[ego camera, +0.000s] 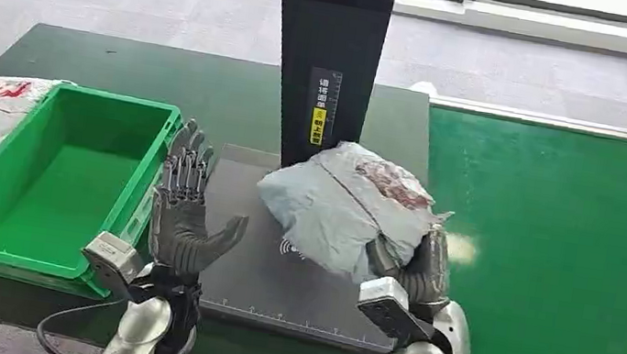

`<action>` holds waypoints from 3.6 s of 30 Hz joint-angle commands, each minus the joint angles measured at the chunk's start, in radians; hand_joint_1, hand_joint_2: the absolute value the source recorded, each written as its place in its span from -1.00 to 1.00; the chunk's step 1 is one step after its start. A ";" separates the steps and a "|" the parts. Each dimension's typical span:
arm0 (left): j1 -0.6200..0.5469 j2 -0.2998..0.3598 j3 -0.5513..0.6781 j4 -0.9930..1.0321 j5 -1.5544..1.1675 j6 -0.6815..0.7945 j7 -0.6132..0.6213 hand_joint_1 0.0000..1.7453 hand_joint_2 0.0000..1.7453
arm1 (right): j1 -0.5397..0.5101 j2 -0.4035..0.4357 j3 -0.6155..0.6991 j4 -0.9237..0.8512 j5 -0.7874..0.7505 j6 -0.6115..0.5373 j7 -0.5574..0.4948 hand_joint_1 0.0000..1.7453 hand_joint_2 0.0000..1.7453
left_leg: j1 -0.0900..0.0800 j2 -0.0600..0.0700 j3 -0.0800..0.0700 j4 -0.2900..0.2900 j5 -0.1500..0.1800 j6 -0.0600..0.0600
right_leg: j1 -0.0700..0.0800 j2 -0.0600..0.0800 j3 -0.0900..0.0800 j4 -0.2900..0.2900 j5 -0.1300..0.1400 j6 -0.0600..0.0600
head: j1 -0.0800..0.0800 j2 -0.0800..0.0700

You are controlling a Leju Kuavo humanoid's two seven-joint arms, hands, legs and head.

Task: Moved the parcel from conveyor to table for the left to box.

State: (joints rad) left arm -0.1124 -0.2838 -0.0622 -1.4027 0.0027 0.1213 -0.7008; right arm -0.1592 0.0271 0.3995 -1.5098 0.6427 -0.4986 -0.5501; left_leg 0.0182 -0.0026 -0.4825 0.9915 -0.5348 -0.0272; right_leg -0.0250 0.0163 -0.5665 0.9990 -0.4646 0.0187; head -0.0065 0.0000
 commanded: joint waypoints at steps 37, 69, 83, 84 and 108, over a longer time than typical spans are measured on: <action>-0.060 0.009 -0.038 0.119 -0.009 0.006 0.003 -1.00 -1.00 | -0.046 0.054 -0.007 0.482 -0.011 0.217 0.157 -1.00 1.00 | 0.001 -0.008 0.001 -0.003 0.003 0.000 | 0.002 -0.008 0.003 -0.003 0.000 -0.002 | 0.000 0.000; -0.099 0.091 -0.183 0.295 -0.350 -0.024 0.164 -1.00 -1.00 | 0.453 0.011 -0.101 -0.303 -0.103 0.436 -0.022 -1.00 1.00 | -0.001 -0.003 0.001 -0.002 0.001 0.000 | 0.000 -0.004 0.002 -0.002 0.000 -0.002 | 0.000 0.000; -0.189 0.155 -0.228 0.543 -0.947 0.096 0.502 -1.00 1.00 | 0.445 0.049 -0.137 -0.397 -0.166 0.482 -0.132 -1.00 1.00 | 0.000 -0.002 -0.004 -0.002 0.001 0.000 | 0.001 -0.002 0.002 -0.002 0.001 -0.002 | 0.000 0.000; -0.188 0.154 -0.222 0.551 -0.952 0.099 0.497 -1.00 1.00 | 0.443 0.051 -0.139 -0.396 -0.166 0.483 -0.133 -1.00 1.00 | 0.000 -0.002 -0.003 -0.004 0.002 0.000 | 0.000 -0.003 0.003 -0.004 0.002 -0.003 | 0.000 0.000; -0.074 0.205 -0.252 0.516 -1.374 0.046 0.740 -1.00 1.00 | 0.397 0.048 -0.157 -0.369 -0.183 0.472 -0.125 -1.00 1.00 | 0.000 0.003 0.002 -0.005 0.001 0.000 | 0.000 0.001 0.010 -0.004 0.002 -0.002 | 0.000 0.000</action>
State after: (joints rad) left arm -0.2377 -0.1328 -0.2785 -0.9335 -1.3550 0.1987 0.0256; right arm 0.2678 0.0591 0.2956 -1.9120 0.4620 -0.0332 -0.6760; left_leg 0.0184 -0.0032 -0.4816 0.9902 -0.5355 -0.0280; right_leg -0.0248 0.0150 -0.5558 0.9979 -0.4651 0.0183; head -0.0069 0.0000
